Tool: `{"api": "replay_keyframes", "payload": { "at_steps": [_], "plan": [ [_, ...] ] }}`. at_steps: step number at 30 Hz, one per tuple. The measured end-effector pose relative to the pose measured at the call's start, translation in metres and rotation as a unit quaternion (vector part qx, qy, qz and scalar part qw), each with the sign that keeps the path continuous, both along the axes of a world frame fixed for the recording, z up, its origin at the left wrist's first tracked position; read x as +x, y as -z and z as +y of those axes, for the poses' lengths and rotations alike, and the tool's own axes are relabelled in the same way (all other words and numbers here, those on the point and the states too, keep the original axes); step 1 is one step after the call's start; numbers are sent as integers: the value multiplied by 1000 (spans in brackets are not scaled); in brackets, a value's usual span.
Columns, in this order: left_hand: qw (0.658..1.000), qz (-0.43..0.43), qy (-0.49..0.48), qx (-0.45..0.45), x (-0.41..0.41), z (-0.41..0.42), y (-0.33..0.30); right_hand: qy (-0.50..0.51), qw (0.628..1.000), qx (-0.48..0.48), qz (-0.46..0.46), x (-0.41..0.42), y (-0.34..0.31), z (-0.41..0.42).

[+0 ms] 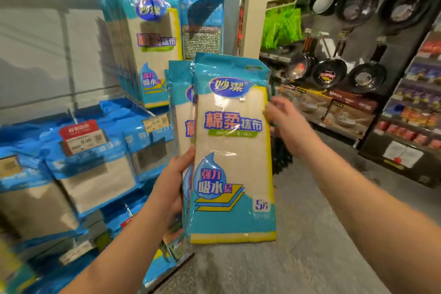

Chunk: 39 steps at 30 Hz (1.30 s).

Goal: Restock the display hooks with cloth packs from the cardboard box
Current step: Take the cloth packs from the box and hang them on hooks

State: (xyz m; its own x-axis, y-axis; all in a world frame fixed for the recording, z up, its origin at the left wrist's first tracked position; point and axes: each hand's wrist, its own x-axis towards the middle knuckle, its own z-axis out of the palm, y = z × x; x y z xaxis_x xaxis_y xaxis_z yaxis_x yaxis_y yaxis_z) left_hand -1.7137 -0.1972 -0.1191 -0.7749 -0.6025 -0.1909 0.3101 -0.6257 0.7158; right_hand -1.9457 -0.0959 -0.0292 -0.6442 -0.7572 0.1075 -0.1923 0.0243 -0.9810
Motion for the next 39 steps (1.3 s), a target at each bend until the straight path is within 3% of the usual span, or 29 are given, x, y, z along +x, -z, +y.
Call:
{"api": "replay_keyframes", "payload": {
  "at_steps": [3,6,10,20,26,31,39],
  "plan": [
    [999,13,-26,-27,-17,-28,-4,36,987,-45,153,-37,-47,-53],
    [997,24,-45,-58,-29,-57,-6,-5,952,6,305,-55,-85,-104],
    [993,40,-82,-71,-31,-89,-12,-45,908,33,416,-61,-113,-160],
    [971,43,-201,-121,-18,-138,-41,-103,903,-100,405,-48,-151,-263],
    [960,40,-250,-116,-24,-159,-65,-100,907,-124,391,-31,-177,-318],
    [958,57,-267,-89,-41,-168,-89,-91,940,-157,289,-30,-188,-349],
    [950,46,-283,-120,-56,-178,-109,-124,955,-219,158,-36,-198,-364]
  ]
}}
